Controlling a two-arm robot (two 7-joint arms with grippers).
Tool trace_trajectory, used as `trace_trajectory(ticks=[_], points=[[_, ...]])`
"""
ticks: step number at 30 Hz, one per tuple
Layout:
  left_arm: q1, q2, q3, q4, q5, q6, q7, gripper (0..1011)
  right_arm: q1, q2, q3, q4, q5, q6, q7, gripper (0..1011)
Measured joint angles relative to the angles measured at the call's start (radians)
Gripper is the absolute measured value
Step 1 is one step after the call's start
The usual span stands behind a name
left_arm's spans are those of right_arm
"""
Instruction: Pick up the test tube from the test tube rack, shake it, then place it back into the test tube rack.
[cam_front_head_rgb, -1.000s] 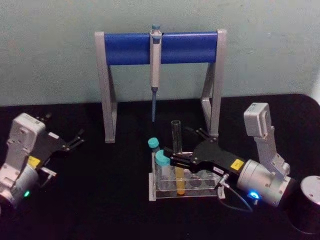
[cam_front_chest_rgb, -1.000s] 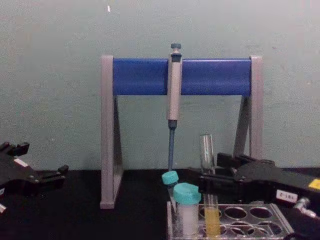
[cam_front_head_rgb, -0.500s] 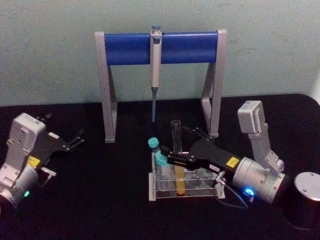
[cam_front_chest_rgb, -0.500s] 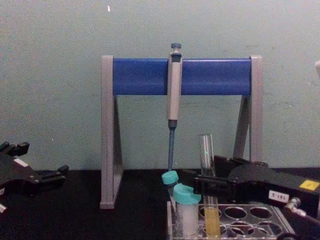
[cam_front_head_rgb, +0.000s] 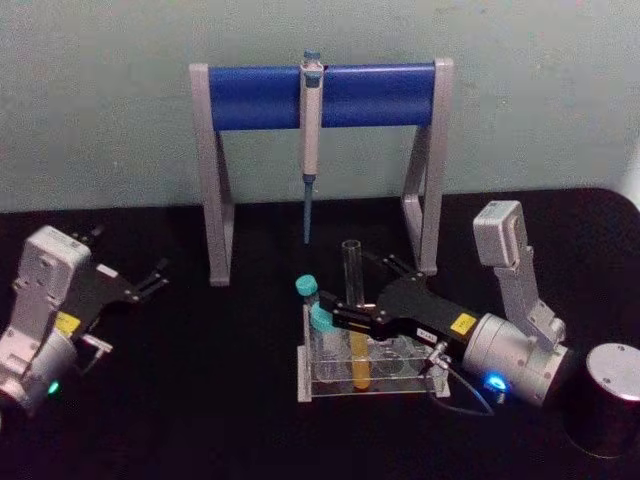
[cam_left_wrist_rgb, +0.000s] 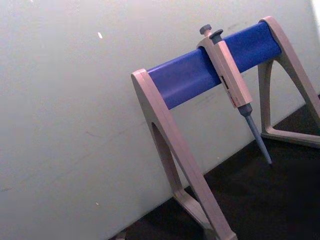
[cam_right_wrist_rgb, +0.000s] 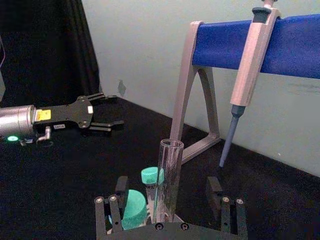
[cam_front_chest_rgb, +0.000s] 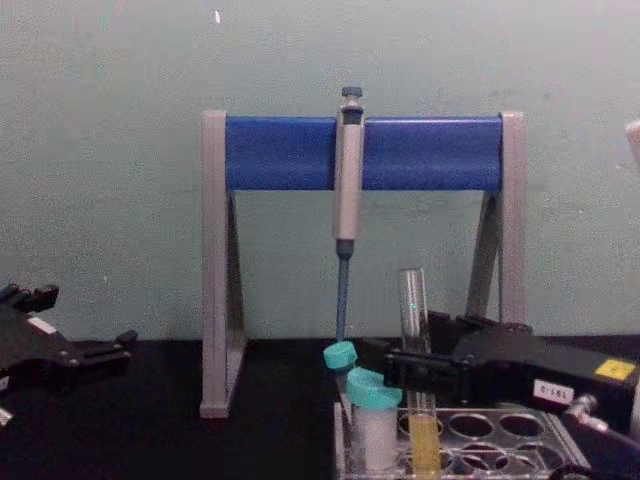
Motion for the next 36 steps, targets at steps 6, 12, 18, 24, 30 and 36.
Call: trace_trajectory(ticks=[6,12,18,24,30,36], points=[[0.000,0.000,0.000,0.000,0.000,0.000,0.000,1001,0.000,0.000,0.001,-0.001,0.000,-0.001,-0.001,1000],[0.000,0.000,0.000,0.000,0.000,0.000,0.000,1001,-0.001,0.001,0.001,-0.001,0.000,-0.001,-0.001,923],[0.000,0.000,0.000,0.000,0.000,0.000,0.000,1001,-0.001,0.001,0.002,-0.002,0.000,-0.001,-0.002,766],[0.000,0.000,0.000,0.000,0.000,0.000,0.000,1001,-0.002,0.001,0.002,-0.002,0.001,-0.001,-0.002,571],[0.000,0.000,0.000,0.000,0.000,0.000,0.000,1001,-0.002,0.001,0.002,-0.002,0.001,-0.001,-0.002,384],[0.000,0.000,0.000,0.000,0.000,0.000,0.000,1001,-0.002,0.001,0.002,-0.002,0.002,-0.001,-0.002,233]])
